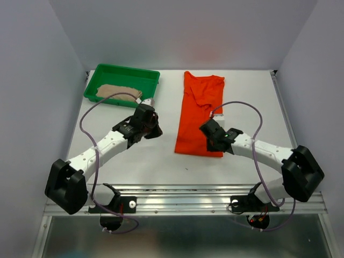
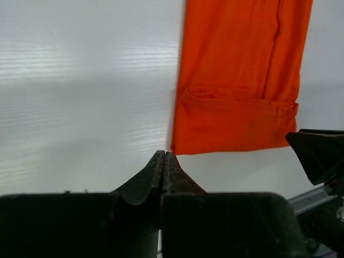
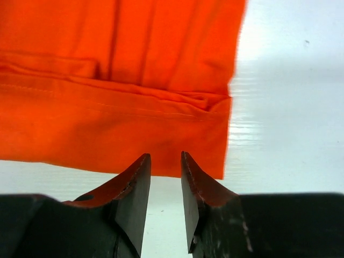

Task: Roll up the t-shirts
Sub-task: Roll the T-shirt to the center of the board.

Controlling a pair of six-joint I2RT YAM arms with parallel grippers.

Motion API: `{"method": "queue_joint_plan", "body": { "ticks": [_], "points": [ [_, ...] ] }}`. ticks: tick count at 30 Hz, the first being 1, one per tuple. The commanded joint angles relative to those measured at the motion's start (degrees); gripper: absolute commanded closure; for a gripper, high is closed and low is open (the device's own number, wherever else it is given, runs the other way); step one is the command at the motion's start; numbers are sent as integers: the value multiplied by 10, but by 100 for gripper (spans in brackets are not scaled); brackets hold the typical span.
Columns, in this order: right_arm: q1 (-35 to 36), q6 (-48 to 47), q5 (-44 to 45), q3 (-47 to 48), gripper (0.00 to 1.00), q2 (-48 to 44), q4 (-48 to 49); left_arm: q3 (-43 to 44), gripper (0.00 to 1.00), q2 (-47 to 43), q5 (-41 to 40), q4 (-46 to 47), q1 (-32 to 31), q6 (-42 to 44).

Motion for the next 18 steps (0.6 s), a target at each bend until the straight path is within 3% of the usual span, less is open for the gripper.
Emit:
{"method": "queue_joint_plan", "body": {
  "ticks": [1, 4, 6, 9, 13, 18],
  "points": [
    [-54, 51, -62, -52, 65, -72, 19, -38, 82, 27, 78, 63, -35, -12],
    [-100, 77, -111, -90, 62, -122, 20, -54, 66, 57, 95, 91, -59, -22],
    [-123, 94, -129, -126, 60, -160, 21, -65, 63, 68, 102, 109, -70, -33],
    [-123, 92, -140, -143, 59, -193, 21, -79, 63, 80, 113, 137, -73, -40],
    [-112, 19, -156, -114, 57, -206, 32, -69, 71, 77, 84, 119, -76, -38],
    [-10, -62, -47, -19, 53, -130, -15, -41, 73, 55, 46, 60, -52, -26]
  ]
}}
